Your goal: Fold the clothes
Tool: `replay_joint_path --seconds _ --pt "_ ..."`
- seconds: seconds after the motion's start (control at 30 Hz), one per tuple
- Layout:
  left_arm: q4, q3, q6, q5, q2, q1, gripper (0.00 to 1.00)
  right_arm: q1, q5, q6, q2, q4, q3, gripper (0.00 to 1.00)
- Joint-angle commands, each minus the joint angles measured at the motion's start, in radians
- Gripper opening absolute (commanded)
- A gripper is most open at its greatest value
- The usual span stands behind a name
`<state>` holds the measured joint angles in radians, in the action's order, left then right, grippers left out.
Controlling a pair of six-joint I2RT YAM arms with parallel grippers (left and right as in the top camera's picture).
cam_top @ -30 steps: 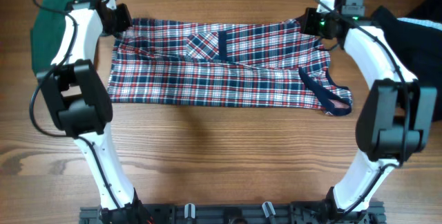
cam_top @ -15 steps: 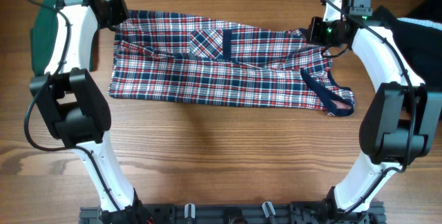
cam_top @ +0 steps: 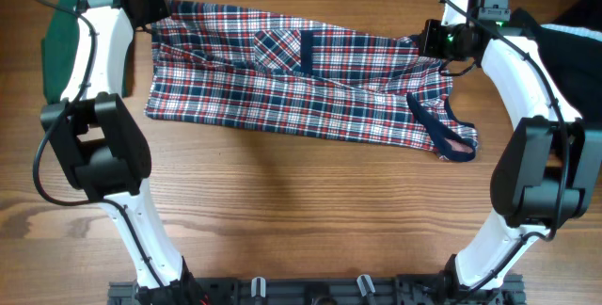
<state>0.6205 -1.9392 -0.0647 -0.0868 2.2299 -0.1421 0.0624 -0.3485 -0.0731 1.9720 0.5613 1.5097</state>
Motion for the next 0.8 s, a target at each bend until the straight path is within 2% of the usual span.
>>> replay_joint_path --seconds 0.0,0.33,0.77 --pt "0.004 -0.007 -0.002 0.032 -0.040 0.000 0.04 0.003 -0.027 0.021 -0.033 -0.007 0.018 0.04" --pt "0.024 -0.007 -0.002 0.032 -0.043 0.003 0.04 0.003 -0.072 0.020 -0.033 0.000 0.018 0.04" --pt "0.210 -0.007 -0.002 0.032 -0.055 0.006 0.04 0.004 -0.081 0.021 -0.043 0.188 0.018 0.04"
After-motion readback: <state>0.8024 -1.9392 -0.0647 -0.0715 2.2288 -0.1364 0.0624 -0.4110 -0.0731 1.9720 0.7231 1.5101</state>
